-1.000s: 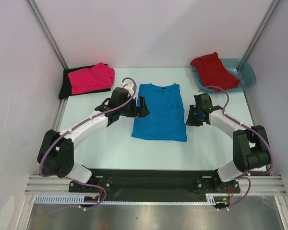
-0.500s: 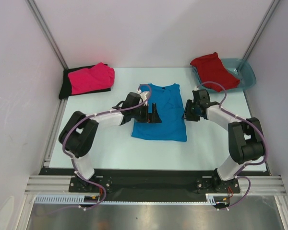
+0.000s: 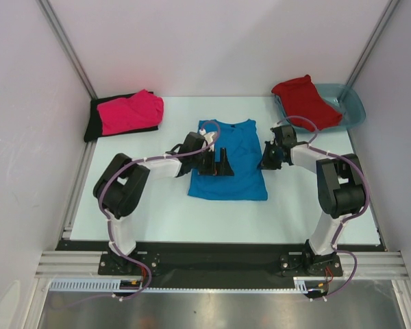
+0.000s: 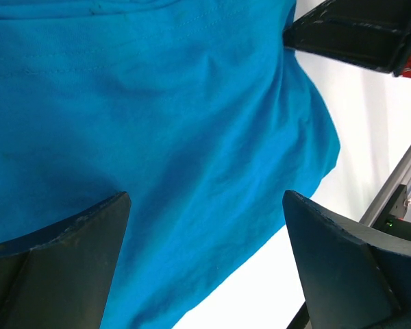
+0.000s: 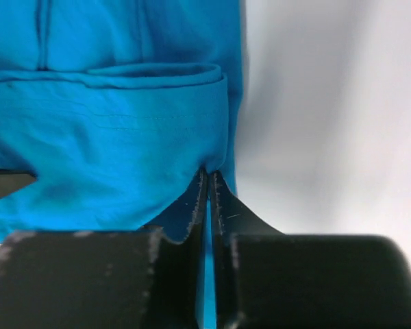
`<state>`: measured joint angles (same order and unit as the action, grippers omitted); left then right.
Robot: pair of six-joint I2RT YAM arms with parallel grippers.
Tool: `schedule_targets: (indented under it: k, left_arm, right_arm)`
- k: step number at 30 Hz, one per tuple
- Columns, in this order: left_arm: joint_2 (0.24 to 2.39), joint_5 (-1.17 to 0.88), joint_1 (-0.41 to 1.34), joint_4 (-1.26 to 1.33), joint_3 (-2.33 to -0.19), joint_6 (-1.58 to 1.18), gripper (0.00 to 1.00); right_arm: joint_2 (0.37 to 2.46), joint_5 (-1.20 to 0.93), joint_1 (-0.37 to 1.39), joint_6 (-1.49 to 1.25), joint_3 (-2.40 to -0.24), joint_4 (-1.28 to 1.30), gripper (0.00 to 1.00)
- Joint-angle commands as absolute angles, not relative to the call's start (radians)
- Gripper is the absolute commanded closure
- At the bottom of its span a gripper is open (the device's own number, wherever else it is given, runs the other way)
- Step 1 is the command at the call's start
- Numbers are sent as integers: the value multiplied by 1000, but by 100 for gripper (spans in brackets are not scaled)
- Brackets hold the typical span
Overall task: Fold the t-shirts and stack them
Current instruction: Fold the tshirt
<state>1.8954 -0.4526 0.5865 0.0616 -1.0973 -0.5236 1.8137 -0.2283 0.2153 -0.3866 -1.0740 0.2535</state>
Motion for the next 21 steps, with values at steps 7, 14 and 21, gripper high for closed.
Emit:
schedule_targets:
  k: [7,14,21]
  left_arm:
    - [1907,-466,598,106,-1109,-531,0]
    - [1888,-411,597,80,-1086,-512,0]
    - [1755,-75,598,-69,-1013,-460,0]
  right_arm:
    - [1769,-267,212,-350,-1091,143,99]
    - [1668,0,247,-336,-1046,159,69]
    - [1565,134,239,-344,-1019,293,37]
